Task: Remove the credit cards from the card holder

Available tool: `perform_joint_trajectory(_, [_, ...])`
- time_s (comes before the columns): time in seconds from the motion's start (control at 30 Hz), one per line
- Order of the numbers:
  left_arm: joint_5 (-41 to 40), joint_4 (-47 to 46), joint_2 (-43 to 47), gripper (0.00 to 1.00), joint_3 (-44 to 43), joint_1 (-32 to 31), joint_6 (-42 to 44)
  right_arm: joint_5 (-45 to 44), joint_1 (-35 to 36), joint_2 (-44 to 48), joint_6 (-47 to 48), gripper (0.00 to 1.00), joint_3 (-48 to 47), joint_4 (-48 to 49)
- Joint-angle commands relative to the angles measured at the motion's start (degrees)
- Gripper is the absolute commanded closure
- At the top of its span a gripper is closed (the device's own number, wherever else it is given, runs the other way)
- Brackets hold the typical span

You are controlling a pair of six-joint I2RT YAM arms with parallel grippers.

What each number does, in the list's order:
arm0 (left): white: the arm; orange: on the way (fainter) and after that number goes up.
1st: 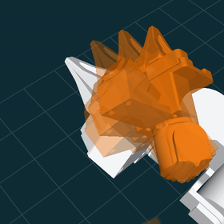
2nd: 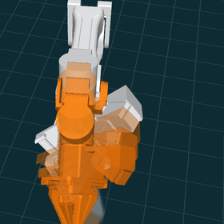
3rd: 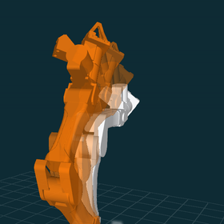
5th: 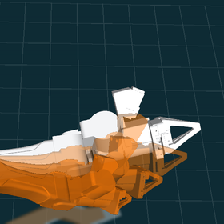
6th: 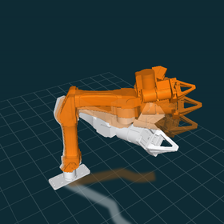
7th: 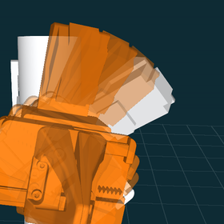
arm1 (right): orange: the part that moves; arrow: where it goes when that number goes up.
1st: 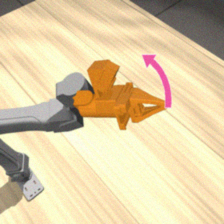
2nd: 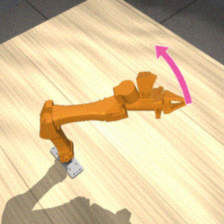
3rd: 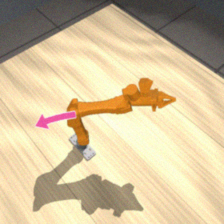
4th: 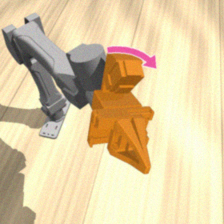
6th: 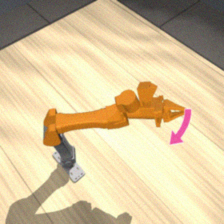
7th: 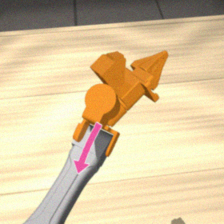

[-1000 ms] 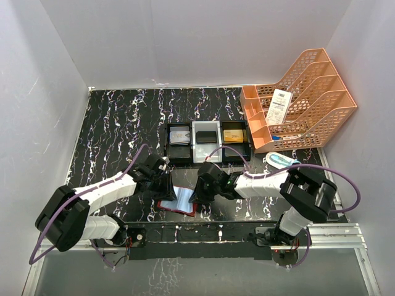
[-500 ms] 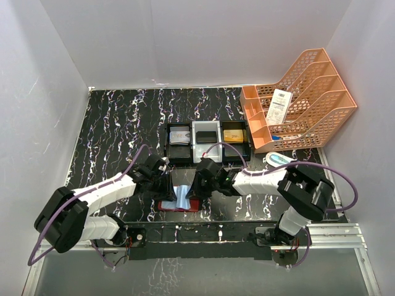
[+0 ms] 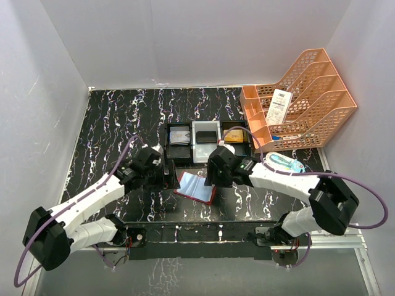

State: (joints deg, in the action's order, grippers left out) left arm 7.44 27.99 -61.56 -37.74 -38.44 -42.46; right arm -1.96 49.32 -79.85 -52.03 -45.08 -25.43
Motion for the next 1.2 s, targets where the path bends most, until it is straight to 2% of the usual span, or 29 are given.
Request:
perform_joint_trajectory(0.0, [-9.7, 7.8, 2.6, 0.05, -5.8, -0.1, 1.6, -8.6, -0.3, 3.8, 8.2, 0.45, -9.5, -8.5])
perform_joint_trajectory(0.07, [-13.9, 9.4, 3.2, 0.01, -8.2, -0.1, 2.4, -11.0, -0.4, 5.2, 10.4, 0.40, -11.6, -9.2])
perform_joint_trajectory(0.2, [-22.7, 12.4, 4.3, 0.01, -13.7, -0.1, 3.3, -16.0, -0.4, 10.1, 15.4, 0.32, -12.7, -5.8])
perform_joint_trajectory(0.3, [-28.6, 14.7, 5.3, 0.01, -17.7, 0.2, 3.5, -21.2, -0.4, 15.1, 17.9, 0.22, -11.6, -1.3])
perform_joint_trajectory(0.43, [-31.5, 16.2, 6.2, 0.01, -22.5, 2.8, 6.5, -27.4, -0.4, 23.5, 22.3, 0.07, -9.5, 4.2])
perform_joint_trajectory(0.5, [-29.5, 16.6, 6.2, 0.01, -25.2, 7.6, 9.4, -30.5, -0.5, 26.7, 25.1, 0.02, -8.8, 6.4])
perform_joint_trajectory(0.6, [-23.1, 17.2, 5.9, 0.01, -29.2, 19.0, 13.4, -32.4, -1.8, 27.7, 30.2, 0.02, -10.3, 6.2])
perform_joint_trajectory(0.67, [-21.9, 18.5, 5.1, 0.01, -32.5, 21.8, 15.1, -33.8, -4.2, 25.9, 31.1, 0.02, -14.0, 1.9])
perform_joint_trajectory(0.83, [-26.2, 21.1, 5.9, 0.01, -39.2, 22.1, 13.2, -28.1, -10.8, 22.9, 34.1, 0.02, -22.5, -3.2])
perform_joint_trajectory(1.0, [-27.5, 22.4, 7.5, 0.01, -42.9, 22.1, 11.6, -22.4, -10.9, 23.8, 36.4, 0.02, -29.1, -3.3])
perform_joint_trajectory(1.17, [-29.2, 23.1, 7.7, 0.01, -44.6, 22.1, 12.1, -21.3, -10.9, 24.4, 37.1, 0.02, -30.6, -3.1])
